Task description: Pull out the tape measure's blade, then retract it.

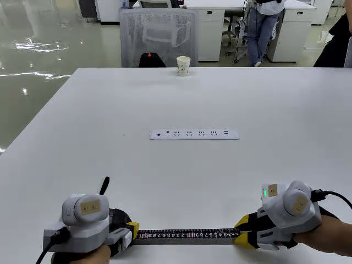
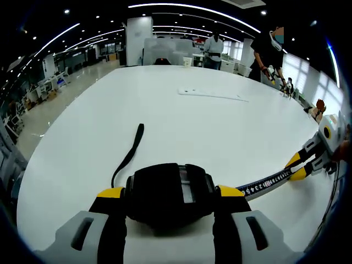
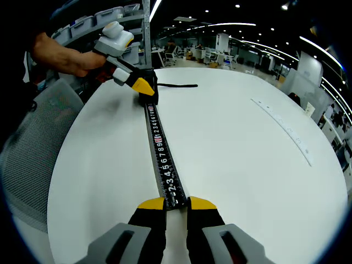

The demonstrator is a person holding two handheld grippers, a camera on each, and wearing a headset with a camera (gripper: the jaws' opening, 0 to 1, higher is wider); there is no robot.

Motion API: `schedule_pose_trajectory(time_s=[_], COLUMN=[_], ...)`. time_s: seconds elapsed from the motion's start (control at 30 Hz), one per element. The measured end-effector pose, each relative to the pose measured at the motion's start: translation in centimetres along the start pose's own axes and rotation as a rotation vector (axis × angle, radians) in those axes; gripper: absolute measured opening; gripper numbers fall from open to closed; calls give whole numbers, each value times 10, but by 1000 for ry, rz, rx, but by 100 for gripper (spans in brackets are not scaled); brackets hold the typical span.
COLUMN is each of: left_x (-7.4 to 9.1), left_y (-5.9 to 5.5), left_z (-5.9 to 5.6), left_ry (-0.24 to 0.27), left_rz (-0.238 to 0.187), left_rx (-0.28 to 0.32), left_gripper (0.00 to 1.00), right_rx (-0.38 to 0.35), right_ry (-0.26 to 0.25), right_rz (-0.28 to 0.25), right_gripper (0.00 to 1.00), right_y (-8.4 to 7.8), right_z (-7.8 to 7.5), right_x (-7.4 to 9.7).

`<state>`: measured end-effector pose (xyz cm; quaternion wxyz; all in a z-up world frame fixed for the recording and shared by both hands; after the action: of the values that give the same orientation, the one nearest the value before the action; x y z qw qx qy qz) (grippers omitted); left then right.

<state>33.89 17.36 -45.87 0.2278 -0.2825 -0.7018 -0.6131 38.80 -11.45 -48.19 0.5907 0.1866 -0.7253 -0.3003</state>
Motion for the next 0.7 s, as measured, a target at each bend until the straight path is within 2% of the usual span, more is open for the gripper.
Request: schedule_pose_trajectory(time_s=[0.7], left_x=[1], left_y=[0], left_z=[2], left_ry=[-11], left_rz=[-5], left_rx=[7], left_gripper=[57], right_rx=[3], right_ry=[-2], right_rz=[3], right_gripper=[10], right_y=[1], right_z=[-1], right_x=[-1])
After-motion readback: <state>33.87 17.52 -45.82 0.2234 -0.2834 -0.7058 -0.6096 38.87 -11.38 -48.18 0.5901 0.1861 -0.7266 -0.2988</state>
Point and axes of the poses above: the centre of the closed fingertips' face, and the gripper's own axes: x roughly backward along the fingers, z roughly to its left, y roughly out of its top, the point moved 5 cm from there along x, roughly backward along the fingers, and after that the axes turned 9 degrees about -y, right-handed, at the moved point
